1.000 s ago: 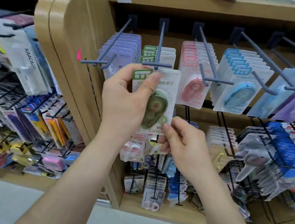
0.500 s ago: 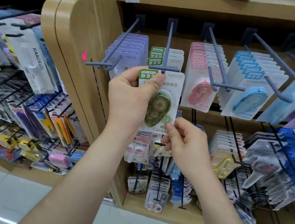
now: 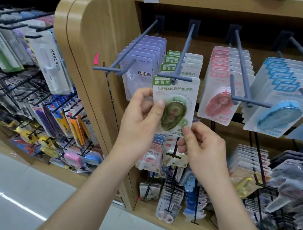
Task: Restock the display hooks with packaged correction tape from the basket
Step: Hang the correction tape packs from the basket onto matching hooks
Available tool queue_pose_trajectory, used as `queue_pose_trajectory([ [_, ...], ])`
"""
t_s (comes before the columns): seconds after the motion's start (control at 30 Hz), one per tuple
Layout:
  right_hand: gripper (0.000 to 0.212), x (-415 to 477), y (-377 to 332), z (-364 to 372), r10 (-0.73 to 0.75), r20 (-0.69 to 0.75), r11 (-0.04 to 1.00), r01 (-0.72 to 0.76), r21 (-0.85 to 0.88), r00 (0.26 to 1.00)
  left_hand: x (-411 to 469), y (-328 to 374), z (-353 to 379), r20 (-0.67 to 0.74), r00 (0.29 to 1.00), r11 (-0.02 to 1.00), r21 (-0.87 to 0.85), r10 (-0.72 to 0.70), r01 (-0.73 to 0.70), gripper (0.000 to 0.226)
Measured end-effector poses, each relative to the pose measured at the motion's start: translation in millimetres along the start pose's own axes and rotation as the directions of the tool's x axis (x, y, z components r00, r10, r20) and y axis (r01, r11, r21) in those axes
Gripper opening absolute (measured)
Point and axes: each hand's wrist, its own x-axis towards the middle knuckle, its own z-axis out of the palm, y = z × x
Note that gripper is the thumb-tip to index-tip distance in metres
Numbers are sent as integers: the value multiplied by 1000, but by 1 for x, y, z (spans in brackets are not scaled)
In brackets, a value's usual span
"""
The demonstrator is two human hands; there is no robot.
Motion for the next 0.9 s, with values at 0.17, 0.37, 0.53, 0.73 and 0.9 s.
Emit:
queue_pose_trajectory([
  [0.17,21,10,4,4,30,18,997,-32,72,999,-1,-8,-6,-11,1000,990,141,-8,9,28],
  [0.37,27,14,3,1,87,-76,994,-82,72,993,21,-13,5,-85,996,974,227,17,3,19],
  [0.53,27,-2,4,-15,145,-134,989,-149,-19,980,45,-23,10,-76,994,942,332,75,-46,21],
  [0.73,25,-52,9,-31,271,-214,946,-301,-121,939,34,-34,-11,-34,994,893,443,105,-79,42],
  [0.9,29,-120,29,-49,361,-345,864,-450,-225,866,-12,-47,-31,200,966,882,410,162,-233,12],
])
